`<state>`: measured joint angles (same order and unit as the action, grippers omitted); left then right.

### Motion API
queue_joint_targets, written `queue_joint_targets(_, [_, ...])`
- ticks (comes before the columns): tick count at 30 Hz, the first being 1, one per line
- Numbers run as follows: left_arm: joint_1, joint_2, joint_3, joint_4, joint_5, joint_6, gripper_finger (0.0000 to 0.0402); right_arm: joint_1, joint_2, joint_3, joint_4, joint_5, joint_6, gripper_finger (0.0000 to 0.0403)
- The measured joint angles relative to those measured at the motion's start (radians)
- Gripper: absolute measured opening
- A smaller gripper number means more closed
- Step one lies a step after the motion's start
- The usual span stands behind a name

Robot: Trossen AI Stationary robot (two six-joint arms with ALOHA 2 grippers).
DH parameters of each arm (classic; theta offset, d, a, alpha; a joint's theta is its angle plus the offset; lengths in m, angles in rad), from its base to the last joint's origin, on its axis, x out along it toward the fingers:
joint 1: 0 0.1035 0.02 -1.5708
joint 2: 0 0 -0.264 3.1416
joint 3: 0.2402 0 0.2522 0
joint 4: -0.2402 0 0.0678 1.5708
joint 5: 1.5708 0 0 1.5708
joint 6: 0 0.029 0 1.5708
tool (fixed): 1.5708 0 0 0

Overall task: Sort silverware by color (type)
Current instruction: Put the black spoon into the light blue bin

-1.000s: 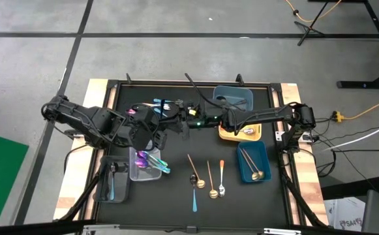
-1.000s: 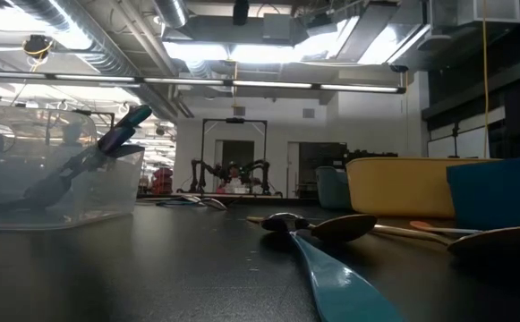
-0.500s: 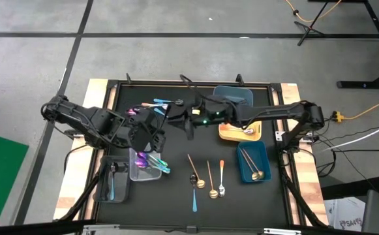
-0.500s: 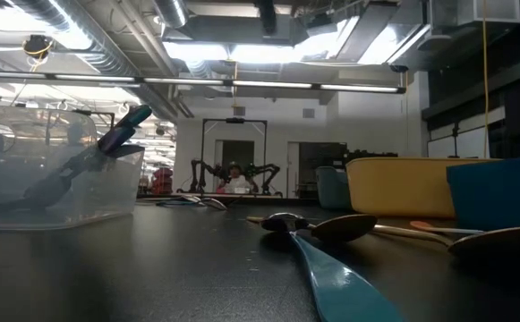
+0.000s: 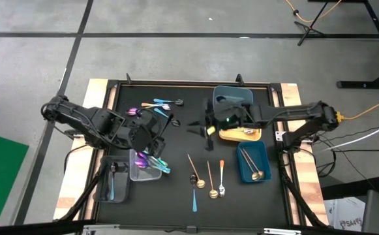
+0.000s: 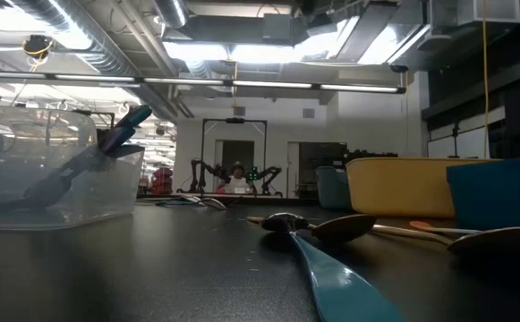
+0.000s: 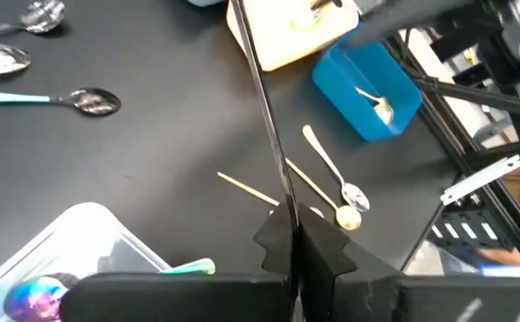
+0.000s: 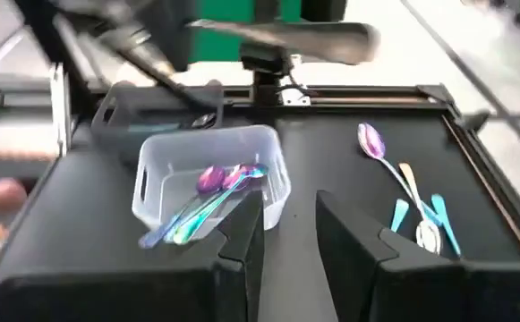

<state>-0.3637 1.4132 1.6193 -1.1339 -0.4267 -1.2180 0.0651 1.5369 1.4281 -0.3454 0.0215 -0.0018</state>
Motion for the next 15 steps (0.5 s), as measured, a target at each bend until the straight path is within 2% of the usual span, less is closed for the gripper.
queue_joint_targets(10, [-0.003, 0.098, -0.061, 0.099, 0.147, 0.048, 0.0, 0.206, 0.01, 0.0, -0.003, 0.101, -0.319, 0.0095])
queue_joint_targets(15, [-0.005, 0.169, -0.062, 0.197, 0.208, 0.107, 0.0, 0.299, 0.026, 0.0, -0.004, 0.111, -0.45, 0.0095])
